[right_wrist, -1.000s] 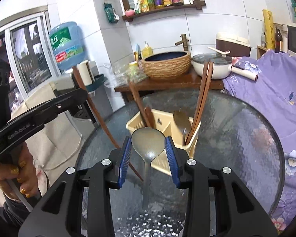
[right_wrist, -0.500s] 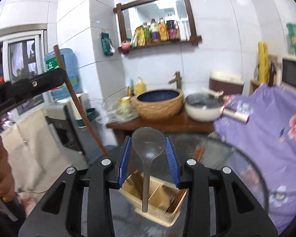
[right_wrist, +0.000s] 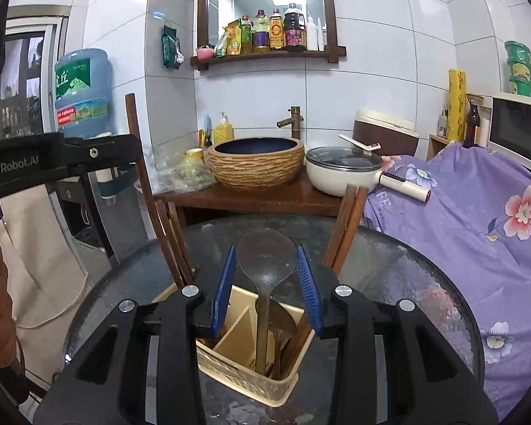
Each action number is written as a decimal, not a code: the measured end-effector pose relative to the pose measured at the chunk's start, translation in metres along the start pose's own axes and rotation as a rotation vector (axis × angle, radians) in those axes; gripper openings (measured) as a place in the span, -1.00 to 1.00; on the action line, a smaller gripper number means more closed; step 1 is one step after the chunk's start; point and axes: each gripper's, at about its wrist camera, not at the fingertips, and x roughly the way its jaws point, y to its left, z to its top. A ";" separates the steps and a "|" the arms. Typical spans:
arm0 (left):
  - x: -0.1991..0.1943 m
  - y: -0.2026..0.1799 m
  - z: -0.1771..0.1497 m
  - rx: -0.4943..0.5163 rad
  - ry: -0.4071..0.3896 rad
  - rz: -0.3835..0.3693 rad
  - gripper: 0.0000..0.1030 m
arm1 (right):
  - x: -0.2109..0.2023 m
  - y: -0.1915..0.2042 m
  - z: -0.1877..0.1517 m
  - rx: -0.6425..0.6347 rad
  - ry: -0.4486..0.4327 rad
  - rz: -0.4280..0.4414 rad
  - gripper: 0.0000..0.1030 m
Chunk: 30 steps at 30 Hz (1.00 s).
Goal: Organize utensils
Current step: 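Lower chopstick into holder with left tool while right tool releases plastic spoon inside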
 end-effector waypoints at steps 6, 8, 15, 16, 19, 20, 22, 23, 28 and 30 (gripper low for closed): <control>0.015 0.002 -0.023 0.011 0.038 0.019 -0.89 | 0.006 -0.002 -0.024 0.000 0.025 -0.005 -0.29; 0.021 0.004 -0.029 0.008 0.055 0.023 -0.89 | 0.008 -0.001 -0.030 -0.007 0.030 -0.014 -0.29; 0.036 0.007 -0.053 -0.001 0.106 0.030 -0.89 | 0.013 0.003 -0.048 -0.044 0.043 -0.038 -0.29; 0.037 0.008 -0.056 -0.002 0.110 0.032 -0.90 | 0.014 0.005 -0.050 -0.050 0.046 -0.039 -0.29; 0.040 0.009 -0.063 0.002 0.125 0.033 -0.95 | 0.014 0.008 -0.052 -0.070 0.041 -0.047 -0.29; 0.041 0.009 -0.065 0.001 0.132 0.031 -0.95 | 0.014 0.009 -0.053 -0.071 0.043 -0.045 -0.29; 0.042 0.010 -0.068 -0.002 0.140 0.031 -0.95 | 0.014 0.009 -0.054 -0.071 0.048 -0.036 -0.29; 0.041 0.011 -0.068 -0.005 0.137 0.031 -0.95 | 0.013 0.009 -0.054 -0.073 0.039 -0.039 -0.28; 0.025 0.015 -0.060 -0.018 0.101 0.002 -0.93 | 0.001 0.004 -0.053 -0.061 -0.001 -0.047 0.06; 0.013 0.016 -0.057 -0.019 0.072 0.001 -0.69 | -0.007 0.002 -0.054 -0.053 -0.014 -0.050 0.07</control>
